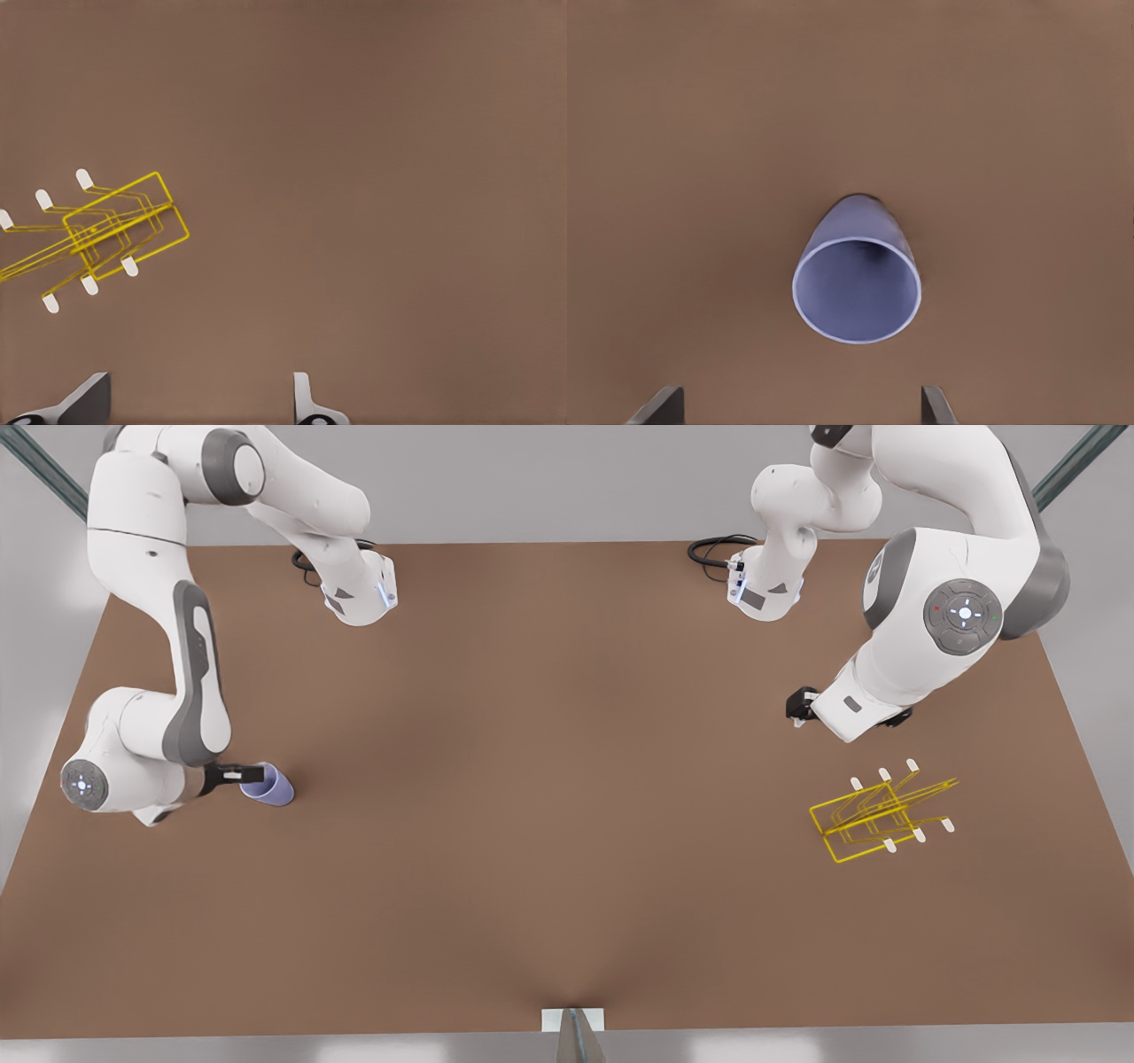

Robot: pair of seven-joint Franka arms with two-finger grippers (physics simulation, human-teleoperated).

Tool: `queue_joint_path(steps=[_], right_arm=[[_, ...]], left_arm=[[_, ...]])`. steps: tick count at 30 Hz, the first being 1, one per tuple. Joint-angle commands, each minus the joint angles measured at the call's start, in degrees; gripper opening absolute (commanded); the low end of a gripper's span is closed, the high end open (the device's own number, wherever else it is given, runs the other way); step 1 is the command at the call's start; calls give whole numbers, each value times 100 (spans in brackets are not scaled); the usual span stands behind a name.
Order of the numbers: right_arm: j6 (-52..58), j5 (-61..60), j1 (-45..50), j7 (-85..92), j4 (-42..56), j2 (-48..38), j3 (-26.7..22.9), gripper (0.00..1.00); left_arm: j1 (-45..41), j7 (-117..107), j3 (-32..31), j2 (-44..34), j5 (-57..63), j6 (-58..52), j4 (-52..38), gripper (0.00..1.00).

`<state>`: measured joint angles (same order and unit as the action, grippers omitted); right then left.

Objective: Place the cup on the cup holder

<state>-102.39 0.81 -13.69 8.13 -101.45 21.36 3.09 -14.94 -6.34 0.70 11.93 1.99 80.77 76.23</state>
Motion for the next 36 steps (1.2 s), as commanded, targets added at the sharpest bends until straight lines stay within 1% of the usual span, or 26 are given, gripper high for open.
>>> queue_joint_path(steps=[1, 6, 10, 12, 15, 20, 25, 31, 36], right_arm=[[-2118, -125, -73, 2210, -156, -18, -1, 100], [-2241, -134, -82, 2378, -182, -9, 8, 100], [-2303, -134, -134, 2395, -402, -35, -1, 100], [-2303, -117, -152, 2386, -850, -492, -1, 100], [-2232, -11, -213, 2386, -1158, -826, -10, 100], [-2109, 33, -249, 2316, -1501, -1046, -10, 100], [-2056, 33, -257, 1868, -1694, -1028, -10, 100], [-2470, 297, -442, 1824, -1861, -993, -10, 100], [-2478, 297, -442, 1613, -1879, -932, -10, 100]], left_arm=[[0, -34, 0, -6, 3, 9, -3, 100], [0, -34, 0, -6, 3, 9, -3, 100], [0, -34, 0, -6, 12, 18, -3, 100], [0, -34, 0, 2, 12, 18, -3, 100], [0, -34, 0, 2, 12, 18, -3, 100], [0, -34, 0, 2, 12, 18, -3, 100], [-9, -34, 0, 2, 12, 18, -3, 100], [-9, -34, 0, 11, 12, 18, -3, 100], [-9, -34, 0, 46, 21, 35, -3, 100]])
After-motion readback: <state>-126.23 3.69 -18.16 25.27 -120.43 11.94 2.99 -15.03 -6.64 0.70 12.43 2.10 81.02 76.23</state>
